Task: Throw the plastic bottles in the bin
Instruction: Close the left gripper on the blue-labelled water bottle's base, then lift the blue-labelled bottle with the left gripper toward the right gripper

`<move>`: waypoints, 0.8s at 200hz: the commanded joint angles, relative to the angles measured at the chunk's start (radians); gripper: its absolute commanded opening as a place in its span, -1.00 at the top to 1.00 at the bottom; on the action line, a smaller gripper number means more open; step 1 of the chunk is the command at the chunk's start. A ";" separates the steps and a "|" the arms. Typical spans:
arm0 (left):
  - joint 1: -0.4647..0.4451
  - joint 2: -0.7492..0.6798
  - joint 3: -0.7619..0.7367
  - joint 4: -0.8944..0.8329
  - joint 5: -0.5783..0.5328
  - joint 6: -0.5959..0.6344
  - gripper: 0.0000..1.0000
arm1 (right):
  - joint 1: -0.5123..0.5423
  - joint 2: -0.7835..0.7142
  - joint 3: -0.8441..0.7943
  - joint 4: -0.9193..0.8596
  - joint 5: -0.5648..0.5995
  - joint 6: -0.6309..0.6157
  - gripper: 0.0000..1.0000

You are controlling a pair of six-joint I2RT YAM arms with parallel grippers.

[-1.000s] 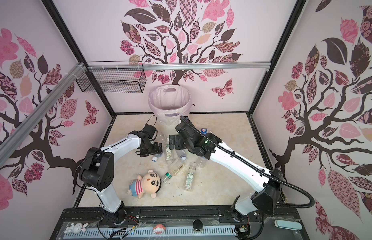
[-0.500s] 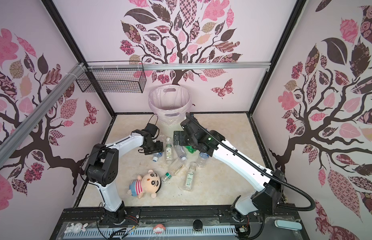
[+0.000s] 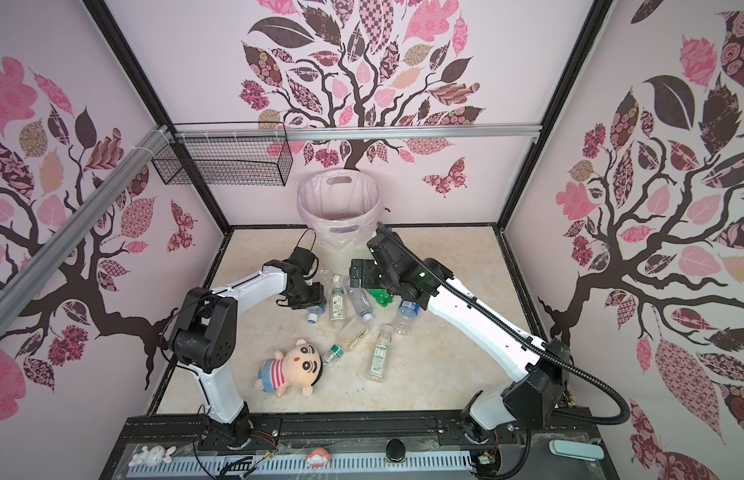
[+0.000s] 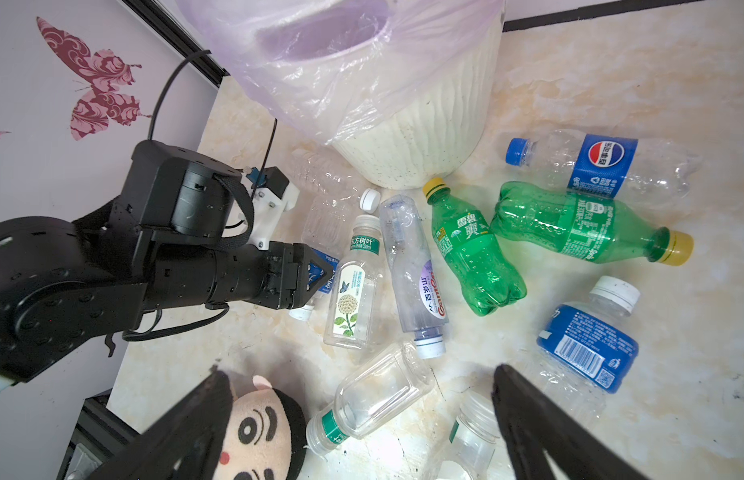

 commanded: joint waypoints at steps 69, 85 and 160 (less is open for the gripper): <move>0.002 -0.082 -0.100 0.014 0.059 0.033 0.16 | -0.007 -0.006 -0.006 0.014 -0.046 0.025 -1.00; 0.002 -0.118 -0.116 0.021 0.072 0.035 0.17 | -0.006 0.007 0.003 0.012 -0.053 0.031 -0.99; 0.002 -0.302 -0.157 0.026 0.141 0.045 0.18 | -0.009 0.036 0.038 0.042 -0.113 0.080 -0.99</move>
